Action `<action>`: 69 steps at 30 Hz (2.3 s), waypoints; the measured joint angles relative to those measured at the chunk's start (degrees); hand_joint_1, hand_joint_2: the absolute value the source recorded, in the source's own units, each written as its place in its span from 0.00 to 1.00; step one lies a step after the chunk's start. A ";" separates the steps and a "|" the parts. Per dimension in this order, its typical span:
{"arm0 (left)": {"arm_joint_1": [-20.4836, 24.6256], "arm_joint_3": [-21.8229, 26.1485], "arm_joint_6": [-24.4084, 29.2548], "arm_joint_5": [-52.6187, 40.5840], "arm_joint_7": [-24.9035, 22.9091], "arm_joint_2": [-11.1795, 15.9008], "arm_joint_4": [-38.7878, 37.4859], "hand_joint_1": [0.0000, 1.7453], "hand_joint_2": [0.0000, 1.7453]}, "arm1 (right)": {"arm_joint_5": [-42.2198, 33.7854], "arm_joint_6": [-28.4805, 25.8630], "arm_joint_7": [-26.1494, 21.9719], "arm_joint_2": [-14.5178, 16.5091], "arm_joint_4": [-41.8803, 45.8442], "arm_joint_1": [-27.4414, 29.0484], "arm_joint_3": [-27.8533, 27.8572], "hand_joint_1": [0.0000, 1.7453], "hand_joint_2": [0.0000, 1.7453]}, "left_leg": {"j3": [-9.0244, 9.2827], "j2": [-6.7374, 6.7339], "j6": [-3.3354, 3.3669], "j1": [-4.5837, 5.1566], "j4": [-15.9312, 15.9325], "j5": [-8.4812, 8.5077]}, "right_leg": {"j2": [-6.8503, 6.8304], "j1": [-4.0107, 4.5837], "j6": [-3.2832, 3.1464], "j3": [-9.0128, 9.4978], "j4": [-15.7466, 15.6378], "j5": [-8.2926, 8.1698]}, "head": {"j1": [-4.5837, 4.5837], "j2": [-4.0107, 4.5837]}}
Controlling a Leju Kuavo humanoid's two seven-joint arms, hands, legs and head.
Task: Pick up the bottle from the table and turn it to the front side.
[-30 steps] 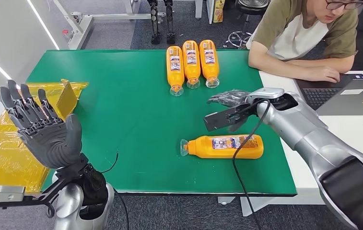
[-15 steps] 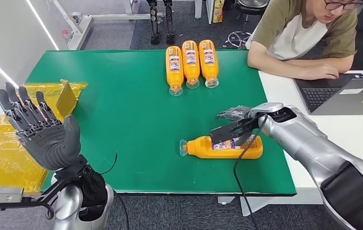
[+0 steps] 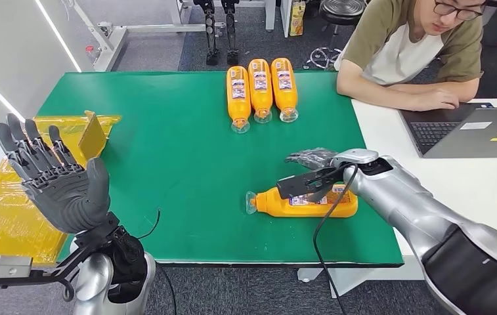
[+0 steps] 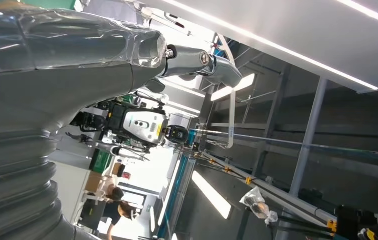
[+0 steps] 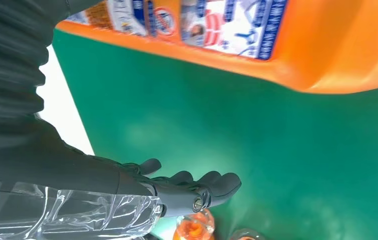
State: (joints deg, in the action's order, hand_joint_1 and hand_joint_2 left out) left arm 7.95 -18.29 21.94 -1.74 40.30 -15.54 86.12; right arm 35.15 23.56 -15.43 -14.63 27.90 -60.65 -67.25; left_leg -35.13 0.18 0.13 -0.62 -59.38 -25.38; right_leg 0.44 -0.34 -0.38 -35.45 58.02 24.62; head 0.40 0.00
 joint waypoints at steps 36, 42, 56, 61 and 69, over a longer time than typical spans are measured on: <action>-0.01 0.00 -0.09 0.32 0.00 0.00 -0.02 0.00 1.00 | 0.04 -5.96 0.78 1.05 -5.19 4.96 -1.33 0.76 1.00 | -0.03 0.05 0.16 0.03 -0.03 0.02 | -0.01 -0.03 0.19 0.04 -0.08 -0.06 | 0.00 0.00; -0.01 0.00 -0.23 0.32 0.00 0.00 -0.02 0.00 1.00 | -0.47 -12.03 1.45 0.40 -5.03 5.98 -1.45 1.00 1.00 | -0.06 0.06 0.17 0.03 -0.03 0.01 | -0.04 -0.03 0.19 0.05 -0.10 -0.06 | 0.00 0.00; 1.71 -1.72 -4.90 1.79 -0.09 -0.32 -8.76 0.00 1.00 | -12.53 -56.61 -6.92 7.80 4.71 22.07 17.74 1.00 1.00 | -0.04 0.00 0.00 -0.02 0.02 -0.14 | 0.06 0.03 0.13 -0.02 -0.06 0.12 | 0.00 0.00; 3.99 -2.79 -10.00 1.54 -0.20 -0.83 -18.38 0.00 1.00 | -14.58 -60.22 -13.15 12.23 11.07 26.16 26.84 1.00 1.00 | -0.09 0.01 -0.02 -0.02 0.03 -0.13 | 0.05 0.03 0.10 -0.10 -0.04 0.16 | -0.01 0.00; 7.07 -3.40 -18.14 -1.43 -0.68 -1.71 -29.48 0.00 1.00 | -15.41 -61.56 -21.21 17.46 20.20 31.40 35.06 1.00 1.00 | -0.20 -0.17 -0.12 0.01 0.03 -0.25 | 0.24 -0.01 0.11 -0.25 -0.06 0.19 | -0.01 0.00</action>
State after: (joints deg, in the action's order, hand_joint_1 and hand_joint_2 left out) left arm 15.02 -21.69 3.81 -3.16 39.63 -17.25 56.64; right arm 19.74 -38.00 -36.64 2.84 48.10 -29.25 -32.19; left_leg -35.33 0.02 0.01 -0.61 -59.35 -25.63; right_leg 0.68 -0.35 -0.27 -35.71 57.96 24.81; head 0.39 0.00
